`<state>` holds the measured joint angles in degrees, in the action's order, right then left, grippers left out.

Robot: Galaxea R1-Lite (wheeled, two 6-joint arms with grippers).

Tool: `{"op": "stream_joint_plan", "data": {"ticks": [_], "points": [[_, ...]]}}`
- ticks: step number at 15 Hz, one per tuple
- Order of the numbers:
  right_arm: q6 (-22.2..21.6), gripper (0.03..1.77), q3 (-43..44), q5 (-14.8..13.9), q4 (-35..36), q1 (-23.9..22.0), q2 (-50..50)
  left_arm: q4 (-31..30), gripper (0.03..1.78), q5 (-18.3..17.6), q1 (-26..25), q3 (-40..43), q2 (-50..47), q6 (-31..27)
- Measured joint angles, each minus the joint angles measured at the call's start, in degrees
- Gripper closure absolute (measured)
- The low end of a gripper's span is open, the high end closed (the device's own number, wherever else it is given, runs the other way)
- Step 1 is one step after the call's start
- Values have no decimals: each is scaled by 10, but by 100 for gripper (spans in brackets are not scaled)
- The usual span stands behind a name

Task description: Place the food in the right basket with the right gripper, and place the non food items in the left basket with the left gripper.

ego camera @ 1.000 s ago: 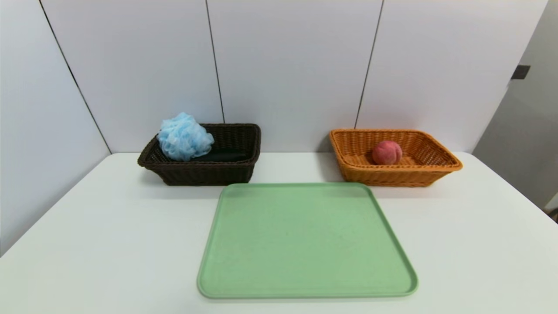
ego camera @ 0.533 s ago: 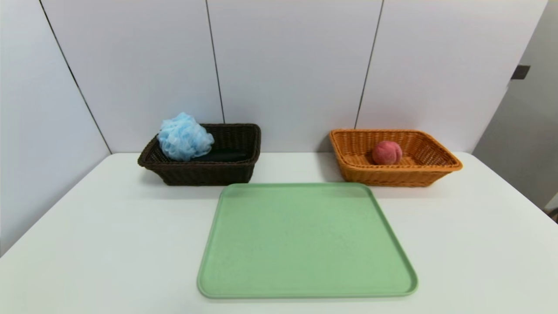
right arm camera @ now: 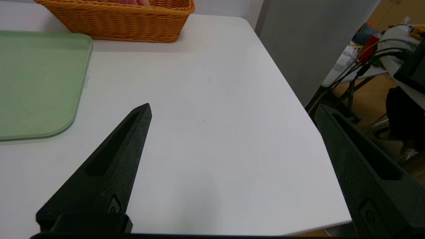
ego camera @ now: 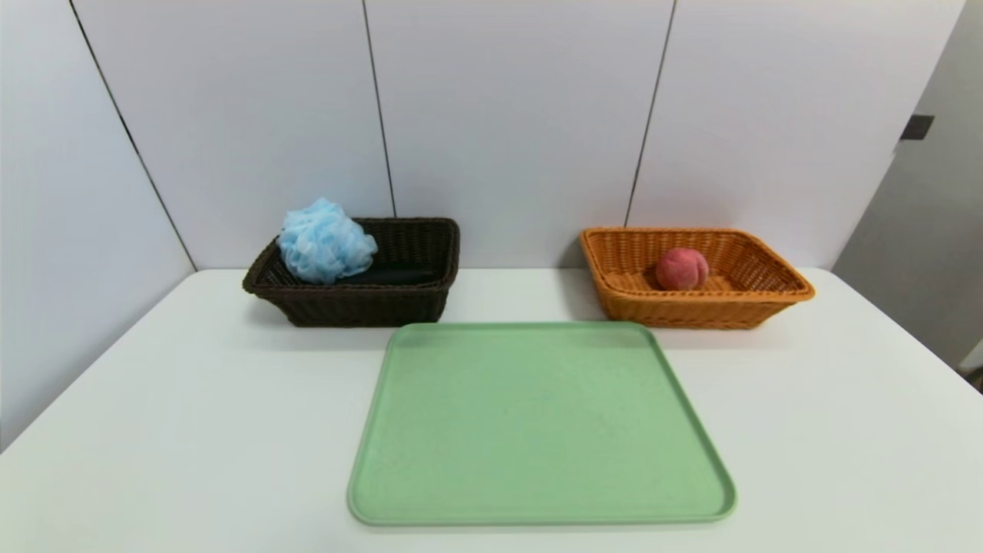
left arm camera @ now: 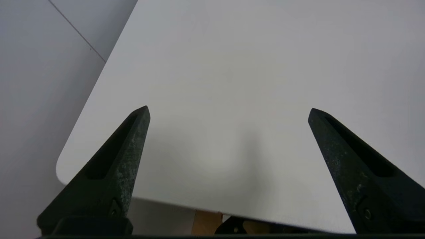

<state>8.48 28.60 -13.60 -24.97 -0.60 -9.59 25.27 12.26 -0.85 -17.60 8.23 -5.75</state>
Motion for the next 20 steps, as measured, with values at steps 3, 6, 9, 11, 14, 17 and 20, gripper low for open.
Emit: {"op": "stream_joint_plan", "data": {"ticks": [3, 6, 9, 11, 14, 17, 20], "points": [[23, 10, -98, 17, 99, 3, 39, -115, 12, -14, 1, 58, -14, -7], [21, 10, -190, 35, 157, 4, 76, -164, 12, -48, 2, 101, -52, -30], [15, 10, -257, 72, 275, 4, 90, -229, 12, -91, 2, 141, -74, -47], [0, 10, -275, 123, 285, 4, 94, -258, 12, -128, 3, 160, -80, -43], [-10, 10, -284, 149, 245, 4, 96, -279, 12, -149, 3, 174, -81, -46], [-45, 10, -284, 151, 243, 4, 96, -279, 12, -148, 3, 176, -82, -42], [-46, 10, -284, 149, 244, 4, 96, -277, 12, -147, 3, 176, -82, -13]]}}
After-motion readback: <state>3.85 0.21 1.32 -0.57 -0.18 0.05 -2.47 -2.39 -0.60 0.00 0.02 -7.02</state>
